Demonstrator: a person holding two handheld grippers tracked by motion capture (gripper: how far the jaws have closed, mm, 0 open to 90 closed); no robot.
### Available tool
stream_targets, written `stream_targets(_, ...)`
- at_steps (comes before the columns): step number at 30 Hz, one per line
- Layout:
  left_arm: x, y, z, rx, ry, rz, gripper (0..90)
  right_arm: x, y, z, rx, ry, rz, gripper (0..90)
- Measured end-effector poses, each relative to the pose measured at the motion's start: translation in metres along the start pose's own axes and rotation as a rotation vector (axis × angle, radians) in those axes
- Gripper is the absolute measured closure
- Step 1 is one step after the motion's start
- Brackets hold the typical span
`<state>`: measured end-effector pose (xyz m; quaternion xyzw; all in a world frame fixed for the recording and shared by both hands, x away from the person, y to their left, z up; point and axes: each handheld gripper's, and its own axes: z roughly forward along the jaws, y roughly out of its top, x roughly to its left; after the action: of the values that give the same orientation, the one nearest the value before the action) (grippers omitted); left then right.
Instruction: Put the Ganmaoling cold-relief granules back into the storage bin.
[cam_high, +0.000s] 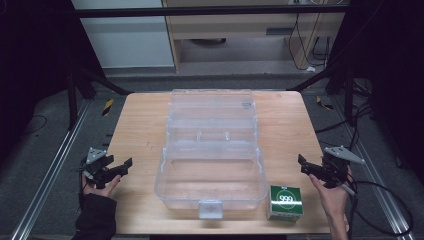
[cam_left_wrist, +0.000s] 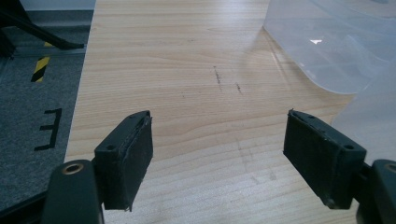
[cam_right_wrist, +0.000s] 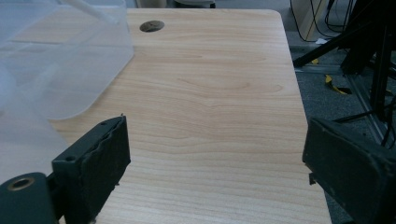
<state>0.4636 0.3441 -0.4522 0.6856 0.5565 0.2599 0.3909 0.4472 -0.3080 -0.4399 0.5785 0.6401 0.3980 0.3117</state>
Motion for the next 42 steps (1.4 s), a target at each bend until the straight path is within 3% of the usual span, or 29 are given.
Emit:
stream_targets(10,-0.001,-0.002,0.004,0.018,-0.003,0.022,23.3,0.004,0.010,-0.012,-0.017,0.024,-0.015,6.8)
stream_targets(18,-0.004,-0.006,0.010,0.035,-0.016,0.034,23.4,0.008,0.023,-0.025,-0.034,0.080,-0.051,5.9)
stream_targets(25,-0.005,-0.008,0.015,0.055,-0.015,0.046,23.3,0.018,0.042,-0.035,-0.012,0.163,-0.124,9.2)
stream_targets(32,-0.006,-0.009,0.016,0.069,-0.018,0.055,23.4,0.026,0.062,-0.045,0.012,0.185,-0.227,11.6)
stream_targets(37,-0.008,-0.009,0.017,0.076,-0.022,0.061,23.3,0.030,0.072,-0.054,-0.014,0.214,-0.259,12.6)
stream_targets(42,-0.009,-0.010,0.018,0.082,-0.025,0.063,23.3,0.037,0.076,-0.060,-0.012,0.249,-0.327,12.7)
